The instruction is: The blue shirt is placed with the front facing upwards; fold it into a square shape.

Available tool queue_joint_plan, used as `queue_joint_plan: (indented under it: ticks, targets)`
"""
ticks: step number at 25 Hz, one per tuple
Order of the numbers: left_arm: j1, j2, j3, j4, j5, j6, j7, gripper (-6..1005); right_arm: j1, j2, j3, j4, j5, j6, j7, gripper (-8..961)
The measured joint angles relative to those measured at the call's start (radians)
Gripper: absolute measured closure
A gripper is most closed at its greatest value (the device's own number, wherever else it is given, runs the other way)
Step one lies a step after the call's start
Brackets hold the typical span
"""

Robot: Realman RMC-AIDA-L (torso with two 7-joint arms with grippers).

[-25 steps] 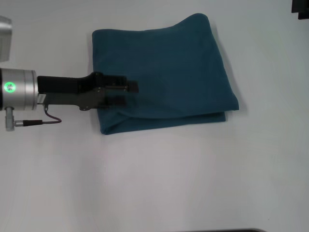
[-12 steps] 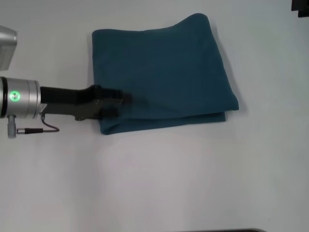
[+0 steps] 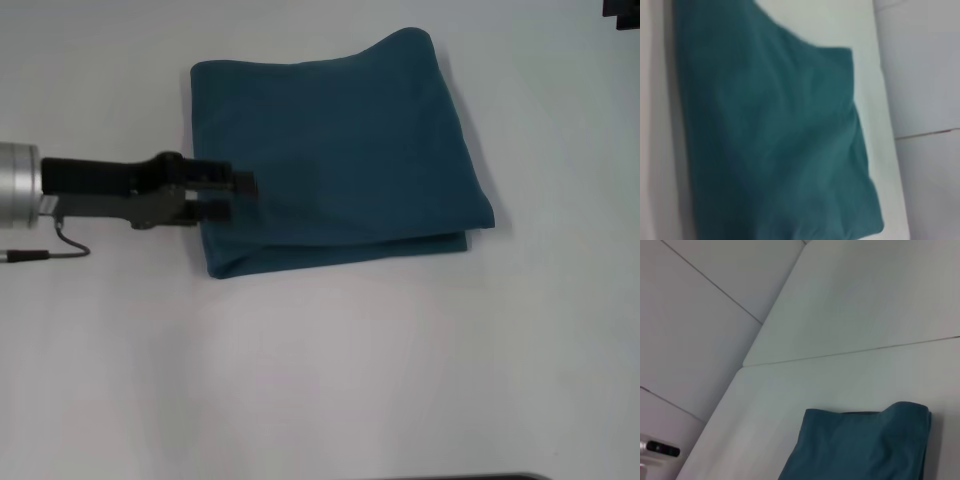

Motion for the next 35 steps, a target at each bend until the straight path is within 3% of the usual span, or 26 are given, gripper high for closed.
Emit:
queue_joint_plan:
  ticks: [13,21,25,31,35]
  targets:
    - [-0.002,-0.015,0.107,0.047,0.031,-0.135,-0.005,342,0.000,0.000,0.000,0.000,0.000,-0.001,0.001,355]
    - [-0.001,-0.010,0.096,0.039,0.062,-0.133,-0.011,342,0.001,0.000,-0.001,0.000,-0.002,-0.002,0.002,354]
    - [0.013,0.001,0.052,0.003,0.045,-0.068,-0.014,343,0.001,0.000,0.002,-0.001,-0.001,-0.009,0.003,354]
    - [0.025,-0.005,0.029,-0.038,0.040,-0.048,-0.021,343,0.002,0.000,0.001,-0.002,0.000,-0.012,0.004,354]
    - [0.011,-0.027,0.044,-0.033,0.051,-0.104,-0.022,343,0.002,0.000,0.000,-0.002,0.000,-0.012,0.004,354]
